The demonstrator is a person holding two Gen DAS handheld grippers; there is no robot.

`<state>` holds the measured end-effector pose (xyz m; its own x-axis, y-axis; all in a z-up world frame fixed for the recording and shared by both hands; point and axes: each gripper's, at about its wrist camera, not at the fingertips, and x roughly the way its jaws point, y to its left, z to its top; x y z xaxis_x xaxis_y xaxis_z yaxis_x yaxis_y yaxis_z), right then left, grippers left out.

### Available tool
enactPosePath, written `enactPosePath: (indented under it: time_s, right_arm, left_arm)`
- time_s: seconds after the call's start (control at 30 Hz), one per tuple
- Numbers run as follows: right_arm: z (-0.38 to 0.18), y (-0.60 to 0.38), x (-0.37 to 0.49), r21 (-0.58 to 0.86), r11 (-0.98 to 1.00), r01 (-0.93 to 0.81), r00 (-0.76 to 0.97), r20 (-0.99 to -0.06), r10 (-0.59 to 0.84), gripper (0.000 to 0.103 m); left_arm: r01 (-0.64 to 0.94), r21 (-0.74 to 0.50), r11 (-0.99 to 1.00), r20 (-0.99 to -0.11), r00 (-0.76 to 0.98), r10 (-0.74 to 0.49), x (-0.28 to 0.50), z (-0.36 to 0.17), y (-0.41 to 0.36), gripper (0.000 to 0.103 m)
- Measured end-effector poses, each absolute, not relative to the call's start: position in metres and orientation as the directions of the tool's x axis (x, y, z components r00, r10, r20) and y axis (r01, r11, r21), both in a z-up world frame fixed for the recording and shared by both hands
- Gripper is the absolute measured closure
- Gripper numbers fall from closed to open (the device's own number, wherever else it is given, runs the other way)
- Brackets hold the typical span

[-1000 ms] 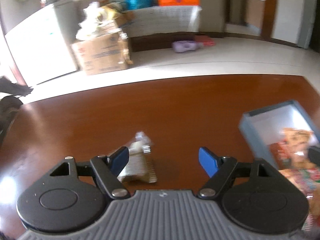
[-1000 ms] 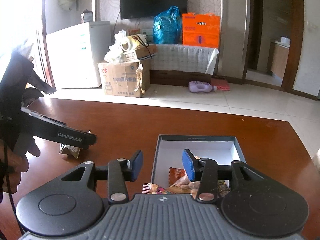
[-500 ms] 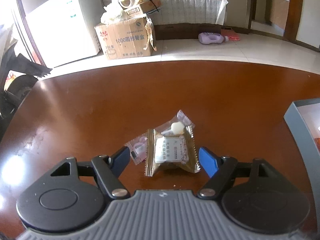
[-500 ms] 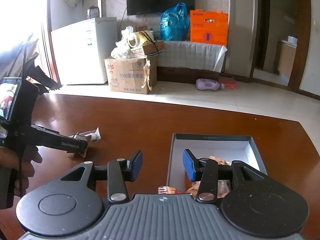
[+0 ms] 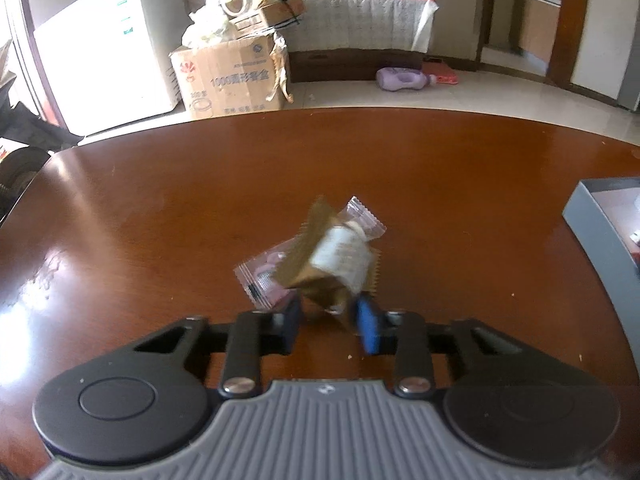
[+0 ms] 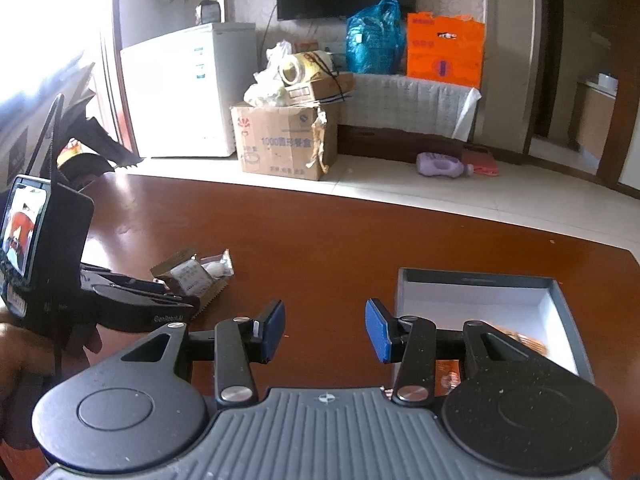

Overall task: Organize snacks
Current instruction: 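Grasp the gold square pastry packet with the left tool while the right tool grasps the clear candy packet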

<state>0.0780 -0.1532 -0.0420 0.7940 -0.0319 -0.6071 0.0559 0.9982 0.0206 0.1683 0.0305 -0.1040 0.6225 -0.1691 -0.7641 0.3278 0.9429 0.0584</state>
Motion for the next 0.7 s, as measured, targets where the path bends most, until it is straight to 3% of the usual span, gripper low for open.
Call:
enactPosePath:
  time_s: [0.17,0.37,0.7]
  right_arm:
    - [-0.046,-0.134,0.093,0.03,0.999,0.022,0.79,-0.613,0.001,0.057]
    - [-0.048,-0.106,0.114,0.05,0.998,-0.026,0.785,-0.617,0.051,0.048]
    - [-0.06,-0.065,0.152,0.075,0.991,-0.113,0.778,-0.614,0.136,0.044]
  left_arm:
    - [0.351,0.03,0.936,-0.759,0.618,-0.207,0.164,-0.107,0.044,0.084]
    - [0.359,0.008,0.933,-0.755,0.614,-0.23,0.16,-0.107,0.066,0.084]
    - [0.318,-0.01,0.948,-0.746,0.629,-0.219,0.166,-0.096,0.108,0.085]
